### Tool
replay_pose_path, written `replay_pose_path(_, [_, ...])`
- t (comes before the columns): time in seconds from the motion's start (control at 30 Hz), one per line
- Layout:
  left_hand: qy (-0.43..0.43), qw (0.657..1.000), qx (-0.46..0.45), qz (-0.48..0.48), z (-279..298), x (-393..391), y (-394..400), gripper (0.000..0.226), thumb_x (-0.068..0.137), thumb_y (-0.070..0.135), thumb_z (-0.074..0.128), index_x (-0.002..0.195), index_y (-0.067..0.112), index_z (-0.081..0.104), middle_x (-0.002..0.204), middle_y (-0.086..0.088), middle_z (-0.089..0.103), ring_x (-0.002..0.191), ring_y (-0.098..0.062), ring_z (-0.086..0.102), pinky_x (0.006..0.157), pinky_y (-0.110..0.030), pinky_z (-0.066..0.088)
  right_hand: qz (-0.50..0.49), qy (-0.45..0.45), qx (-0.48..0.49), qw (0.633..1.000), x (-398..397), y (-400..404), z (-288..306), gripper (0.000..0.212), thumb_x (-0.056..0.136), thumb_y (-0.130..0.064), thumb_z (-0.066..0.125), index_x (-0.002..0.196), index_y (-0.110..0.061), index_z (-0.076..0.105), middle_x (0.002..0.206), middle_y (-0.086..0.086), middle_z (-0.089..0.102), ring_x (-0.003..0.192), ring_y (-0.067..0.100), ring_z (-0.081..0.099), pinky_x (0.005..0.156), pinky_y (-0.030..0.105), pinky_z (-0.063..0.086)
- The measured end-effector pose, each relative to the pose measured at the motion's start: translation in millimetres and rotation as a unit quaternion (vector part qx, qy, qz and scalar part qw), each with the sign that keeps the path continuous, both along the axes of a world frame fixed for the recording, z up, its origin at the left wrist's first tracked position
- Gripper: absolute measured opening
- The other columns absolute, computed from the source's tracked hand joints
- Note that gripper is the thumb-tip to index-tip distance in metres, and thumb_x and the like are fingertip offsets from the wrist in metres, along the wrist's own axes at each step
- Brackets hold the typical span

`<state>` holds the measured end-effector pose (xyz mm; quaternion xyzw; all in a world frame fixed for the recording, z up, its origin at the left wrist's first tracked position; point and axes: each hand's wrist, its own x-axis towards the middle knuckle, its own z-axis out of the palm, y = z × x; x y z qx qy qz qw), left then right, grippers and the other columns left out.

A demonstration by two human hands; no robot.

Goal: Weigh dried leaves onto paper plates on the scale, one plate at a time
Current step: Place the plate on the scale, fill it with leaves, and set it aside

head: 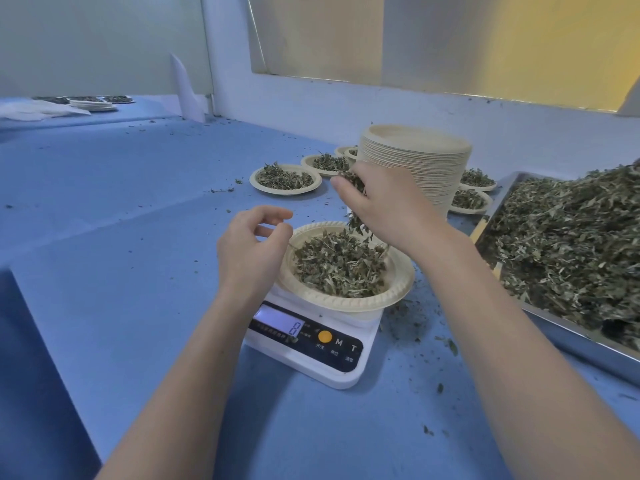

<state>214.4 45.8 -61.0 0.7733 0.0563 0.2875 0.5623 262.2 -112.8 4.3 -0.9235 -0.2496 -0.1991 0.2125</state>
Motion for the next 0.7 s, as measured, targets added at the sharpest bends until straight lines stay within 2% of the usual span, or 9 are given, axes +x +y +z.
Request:
replay_pose_path(0.13, [0.001, 1.0, 0.0, 0.001, -0.4, 0.1, 0.4, 0.019, 0.084, 0.018, 0.059, 0.085, 0.036, 0.066, 0.092, 0.012, 0.061, 0.074, 0.006, 0.054, 0.064, -0.006, 0.037, 0.003, -0.002, -0.006, 1.0, -1.4, 0.5, 0.4, 0.043, 0.1, -0.039, 0.04, 0.064, -0.018, 0.03, 0.057, -0.001, 0.038, 0.049, 0.012, 0.033, 0.046, 0.022, 0.027])
replay_pose_path(0.3, [-0.003, 1.0, 0.001, 0.001, 0.3, 0.0, 0.4, 0.02, 0.084, 0.018, 0.059, 0.084, 0.036, 0.066, 0.093, 0.012, 0.061, 0.075, 0.006, 0.054, 0.064, -0.005, 0.037, -0.001, 0.011, -0.011, 1.0, -2.6, 2.4, 0.0, 0.041, 0.1, -0.04, 0.039, 0.065, -0.02, 0.032, 0.06, -0.001, 0.041, 0.051, 0.011, 0.036, 0.047, 0.027, 0.022])
replay_pose_path(0.47, [-0.005, 1.0, 0.003, 0.003, 0.2, 0.0, 0.4, 0.019, 0.084, 0.018, 0.06, 0.085, 0.036, 0.066, 0.092, 0.011, 0.061, 0.075, 0.006, 0.054, 0.06, 0.002, 0.035, 0.006, 0.014, -0.015, 1.0, -3.2, 2.8, -1.1, 0.038, 0.099, -0.04, 0.042, 0.065, -0.026, 0.032, 0.06, -0.002, 0.044, 0.051, 0.011, 0.04, 0.047, 0.027, 0.024])
replay_pose_path(0.57, [-0.004, 1.0, 0.01, -0.001, 0.7, -1.3, 0.1, 0.019, 0.084, 0.018, 0.059, 0.085, 0.036, 0.065, 0.094, 0.012, 0.061, 0.077, 0.005, 0.054, 0.065, -0.006, 0.038, 0.004, 0.016, -0.021, 1.0, -2.2, 0.0, 0.1, 0.038, 0.099, -0.04, 0.042, 0.067, -0.02, 0.037, 0.059, 0.0, 0.044, 0.051, 0.012, 0.039, 0.045, 0.023, 0.025])
replay_pose_path(0.63, [-0.017, 0.999, 0.047, -0.02, 0.6, -3.2, -0.9, 0.018, 0.084, 0.019, 0.06, 0.089, 0.036, 0.065, 0.096, 0.014, 0.059, 0.085, -0.001, 0.054, 0.071, -0.015, 0.038, 0.003, 0.01, -0.011, 1.0, -2.1, -2.4, 2.7, 0.041, 0.099, -0.039, 0.042, 0.064, -0.019, 0.035, 0.057, -0.001, 0.042, 0.05, 0.012, 0.037, 0.046, 0.021, 0.028])
replay_pose_path(0.7, [-0.031, 0.99, 0.121, -0.057, 2.4, -6.2, -4.0, 0.015, 0.082, 0.032, 0.064, 0.096, 0.039, 0.064, 0.099, 0.018, 0.057, 0.096, -0.004, 0.05, 0.079, -0.013, 0.035, 0.003, -0.002, 0.008, 1.0, -2.6, -5.2, 5.9, 0.042, 0.098, -0.038, 0.044, 0.061, -0.022, 0.033, 0.055, -0.002, 0.041, 0.049, 0.01, 0.036, 0.048, 0.017, 0.031])
